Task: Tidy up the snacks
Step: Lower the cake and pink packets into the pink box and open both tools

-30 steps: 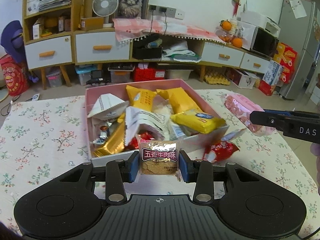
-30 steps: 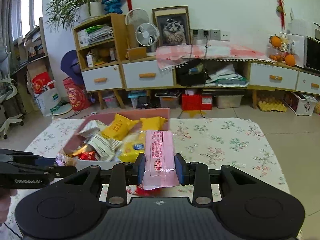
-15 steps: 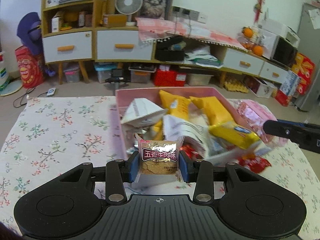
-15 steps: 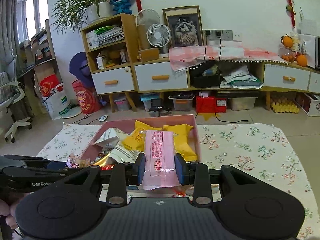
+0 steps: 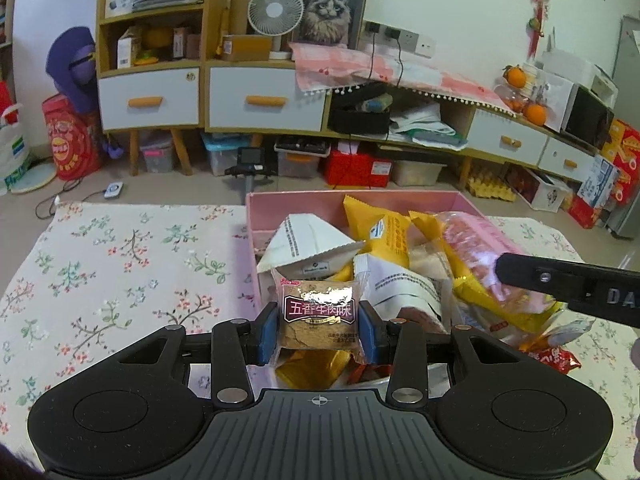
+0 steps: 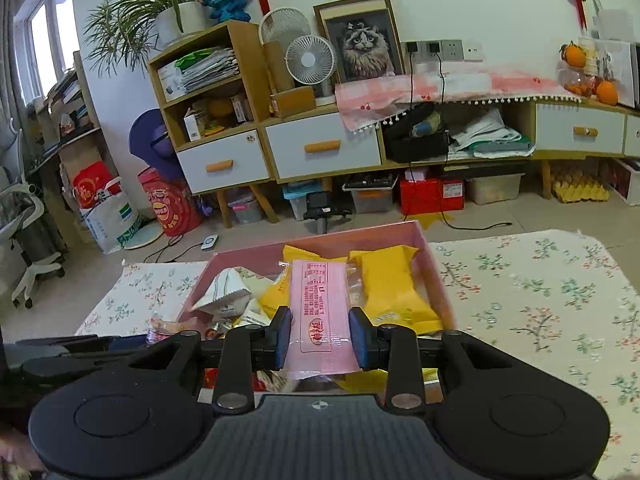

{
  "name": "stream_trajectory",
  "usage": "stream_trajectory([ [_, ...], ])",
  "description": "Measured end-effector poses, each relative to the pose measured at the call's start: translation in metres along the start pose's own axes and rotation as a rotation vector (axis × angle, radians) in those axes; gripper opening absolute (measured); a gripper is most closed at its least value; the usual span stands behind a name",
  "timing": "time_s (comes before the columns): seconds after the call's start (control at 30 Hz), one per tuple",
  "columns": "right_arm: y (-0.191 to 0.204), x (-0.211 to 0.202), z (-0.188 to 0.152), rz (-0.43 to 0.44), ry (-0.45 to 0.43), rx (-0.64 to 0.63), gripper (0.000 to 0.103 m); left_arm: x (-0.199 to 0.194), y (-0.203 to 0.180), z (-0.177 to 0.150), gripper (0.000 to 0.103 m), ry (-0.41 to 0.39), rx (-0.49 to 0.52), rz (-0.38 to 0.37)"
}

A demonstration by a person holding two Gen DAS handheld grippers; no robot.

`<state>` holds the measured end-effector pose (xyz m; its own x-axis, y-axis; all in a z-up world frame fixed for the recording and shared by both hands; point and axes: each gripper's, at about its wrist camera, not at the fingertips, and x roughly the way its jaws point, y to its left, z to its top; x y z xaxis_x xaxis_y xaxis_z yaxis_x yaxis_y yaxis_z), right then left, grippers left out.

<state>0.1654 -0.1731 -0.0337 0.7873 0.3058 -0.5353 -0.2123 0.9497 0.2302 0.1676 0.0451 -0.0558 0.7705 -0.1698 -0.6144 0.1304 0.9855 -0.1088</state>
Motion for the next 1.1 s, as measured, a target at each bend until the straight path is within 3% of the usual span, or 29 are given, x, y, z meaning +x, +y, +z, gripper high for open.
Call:
stream_trajectory([
  [0.37,0.001,0.015,-0.002,-0.021,0.021,-0.006,0.002,0.011,-0.011,-0.002,0.039,-0.004,0.053,-0.011],
  [0.47,0.001,0.016,-0.002,-0.016,0.023,-0.006,0.001,0.012,-0.011,-0.002,0.043,-0.004,0.054,-0.011],
  [0.5,0.0,0.017,-0.001,-0.013,0.024,-0.007,0.001,0.012,-0.011,-0.002,0.048,-0.002,0.054,-0.007],
  [0.6,0.001,0.017,0.0,0.004,0.024,-0.003,0.008,0.008,-0.011,-0.001,0.064,-0.021,0.047,-0.003],
  [0.67,0.001,0.015,0.0,0.006,0.021,-0.004,0.021,0.007,-0.01,0.001,0.074,-0.023,0.041,-0.02],
  [0.7,0.002,0.014,0.001,0.002,0.018,-0.01,0.021,0.006,-0.01,0.001,0.077,-0.021,0.041,-0.03],
  [1.1,0.005,0.0,0.005,-0.015,0.008,-0.042,0.043,-0.009,-0.019,-0.002,0.086,-0.002,0.07,-0.048],
])
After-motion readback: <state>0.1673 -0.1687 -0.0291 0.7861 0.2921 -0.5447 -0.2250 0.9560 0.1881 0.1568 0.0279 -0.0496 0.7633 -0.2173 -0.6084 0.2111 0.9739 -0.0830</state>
